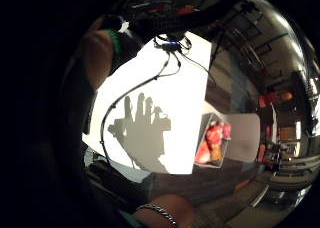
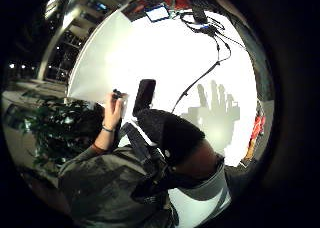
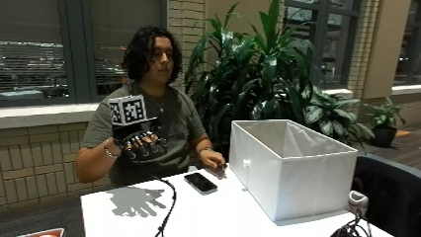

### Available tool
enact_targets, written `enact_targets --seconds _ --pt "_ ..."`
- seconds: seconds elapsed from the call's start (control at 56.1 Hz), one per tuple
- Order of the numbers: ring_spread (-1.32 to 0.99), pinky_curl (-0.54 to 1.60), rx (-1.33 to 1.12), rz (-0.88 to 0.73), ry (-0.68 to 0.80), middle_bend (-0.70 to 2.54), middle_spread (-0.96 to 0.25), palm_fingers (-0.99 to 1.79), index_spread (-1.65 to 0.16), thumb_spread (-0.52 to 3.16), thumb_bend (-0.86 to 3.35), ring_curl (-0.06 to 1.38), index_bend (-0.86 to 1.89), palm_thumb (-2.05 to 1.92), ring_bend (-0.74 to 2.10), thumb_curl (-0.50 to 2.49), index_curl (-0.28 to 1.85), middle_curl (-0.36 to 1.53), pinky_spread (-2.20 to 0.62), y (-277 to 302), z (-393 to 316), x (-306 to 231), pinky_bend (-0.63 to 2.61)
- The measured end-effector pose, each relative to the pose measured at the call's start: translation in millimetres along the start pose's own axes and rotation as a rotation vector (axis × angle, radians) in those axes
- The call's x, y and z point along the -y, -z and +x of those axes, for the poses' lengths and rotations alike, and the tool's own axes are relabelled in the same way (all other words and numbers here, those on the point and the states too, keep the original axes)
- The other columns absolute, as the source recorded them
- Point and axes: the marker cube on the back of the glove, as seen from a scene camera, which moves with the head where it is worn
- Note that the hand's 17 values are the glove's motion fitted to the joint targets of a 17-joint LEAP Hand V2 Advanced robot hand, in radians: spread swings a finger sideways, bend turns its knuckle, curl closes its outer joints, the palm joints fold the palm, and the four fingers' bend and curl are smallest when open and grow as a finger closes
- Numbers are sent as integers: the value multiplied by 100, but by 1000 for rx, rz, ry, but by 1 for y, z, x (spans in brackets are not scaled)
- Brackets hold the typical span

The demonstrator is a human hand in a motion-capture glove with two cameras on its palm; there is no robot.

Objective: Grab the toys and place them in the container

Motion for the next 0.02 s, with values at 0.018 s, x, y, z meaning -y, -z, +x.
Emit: enact_targets --seconds 0.018 --pt "-14 30 1 0 0 27 -7 1 -35 107 -7 21 23 -9 69 18 35 39 -2 -1 1 -1 106"
